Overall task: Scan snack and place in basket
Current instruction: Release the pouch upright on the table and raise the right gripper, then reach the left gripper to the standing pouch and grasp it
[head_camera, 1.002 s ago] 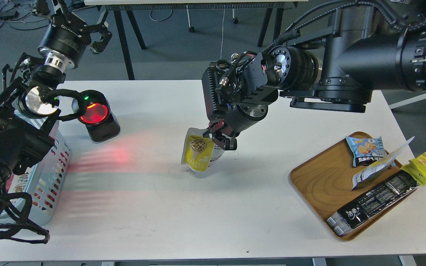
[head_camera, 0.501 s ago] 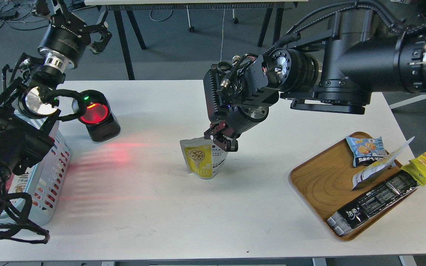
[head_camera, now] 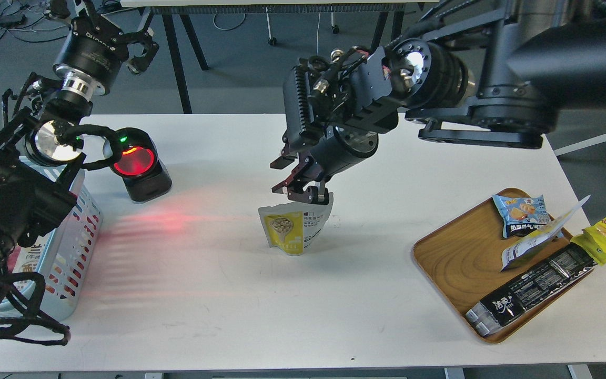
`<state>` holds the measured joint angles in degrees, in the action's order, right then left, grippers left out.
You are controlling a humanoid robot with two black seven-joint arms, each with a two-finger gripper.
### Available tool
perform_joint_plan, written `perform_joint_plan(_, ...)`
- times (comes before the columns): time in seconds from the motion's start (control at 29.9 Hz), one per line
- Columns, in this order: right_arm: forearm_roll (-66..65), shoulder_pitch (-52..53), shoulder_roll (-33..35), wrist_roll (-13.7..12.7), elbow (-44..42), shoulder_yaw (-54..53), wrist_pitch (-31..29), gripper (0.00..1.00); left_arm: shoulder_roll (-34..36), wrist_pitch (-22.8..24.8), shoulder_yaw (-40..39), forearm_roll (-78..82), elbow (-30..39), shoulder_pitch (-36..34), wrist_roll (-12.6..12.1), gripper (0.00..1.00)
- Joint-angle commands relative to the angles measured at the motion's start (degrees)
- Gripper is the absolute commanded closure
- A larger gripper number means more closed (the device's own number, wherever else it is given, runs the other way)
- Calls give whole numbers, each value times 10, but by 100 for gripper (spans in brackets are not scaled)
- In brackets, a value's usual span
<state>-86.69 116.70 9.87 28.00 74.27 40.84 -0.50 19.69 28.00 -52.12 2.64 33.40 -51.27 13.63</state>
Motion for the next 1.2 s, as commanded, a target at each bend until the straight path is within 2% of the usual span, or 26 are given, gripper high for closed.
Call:
perform_joint_plan(0.0,26,18,66,0,32,-13,-3,35,4,0,2,2,0,-3,-4,0)
perform_joint_plan(0.1,56,14,125,0,41,-27,-2,33,24,0,51,42,4,-28,-18,1)
perform_joint_plan(0.13,65,11,148,0,42,-33,-2,26,24,0,74,62,8,-41,-24,1)
perform_joint_plan(0.2,85,-7,186,0,44,-51,-2,1,27,0,105,80,13,-59,-24,1)
perform_joint_plan(0.37,137,-79,284,0,73,-133,-5,1,46,0,127,104,48,-76,-26,1)
perform_joint_plan(0.6,207,-227,378,0,69,-243,-8,1,133,0,154,274,218,-66,-25,1)
perform_joint_plan(0.7,273,-290,386,0,55,-285,-8,1,173,0,177,334,280,-62,-25,1)
perform_joint_plan(0.9,442,-381,386,0,-12,-313,-8,1,198,0,185,437,367,-63,-31,1)
perform_joint_plan(1.1,630,-420,374,0,-79,-318,-10,1,239,0,213,544,493,-53,-28,4)
perform_joint_plan(1.17,708,-428,357,0,-111,-319,-27,1,239,0,221,589,530,-53,-26,5)
